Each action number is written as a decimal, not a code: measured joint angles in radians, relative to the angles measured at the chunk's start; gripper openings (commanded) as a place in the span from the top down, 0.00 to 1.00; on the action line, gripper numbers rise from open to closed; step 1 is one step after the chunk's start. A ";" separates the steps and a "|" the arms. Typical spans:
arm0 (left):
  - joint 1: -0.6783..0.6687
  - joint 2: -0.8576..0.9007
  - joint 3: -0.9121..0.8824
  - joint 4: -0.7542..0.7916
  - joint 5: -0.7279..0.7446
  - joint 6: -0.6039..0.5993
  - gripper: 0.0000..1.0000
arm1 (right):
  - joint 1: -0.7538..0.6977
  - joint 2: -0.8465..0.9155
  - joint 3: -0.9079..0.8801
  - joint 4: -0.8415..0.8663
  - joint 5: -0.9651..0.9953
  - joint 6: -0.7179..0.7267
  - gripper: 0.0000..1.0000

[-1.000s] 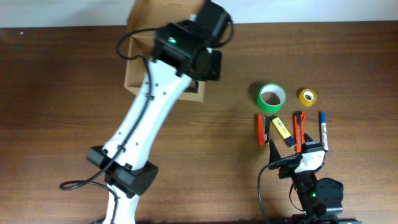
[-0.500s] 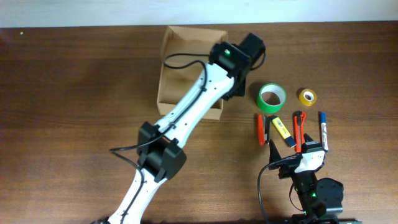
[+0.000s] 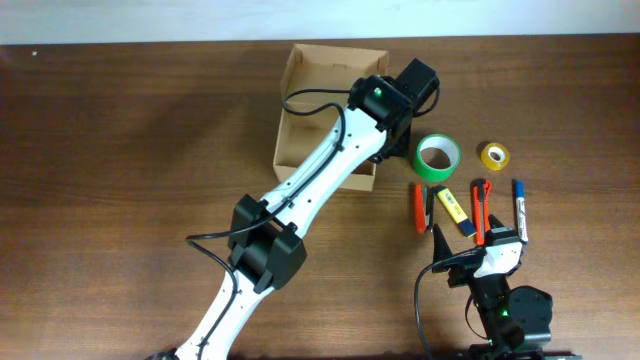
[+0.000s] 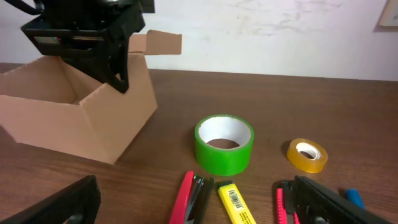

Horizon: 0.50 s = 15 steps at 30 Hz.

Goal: Pack container
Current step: 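Drag the box right with the left gripper beside the green tape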

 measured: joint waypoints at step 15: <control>-0.081 0.032 0.000 0.037 0.030 -0.014 0.98 | 0.000 0.000 0.000 0.000 0.000 0.000 0.01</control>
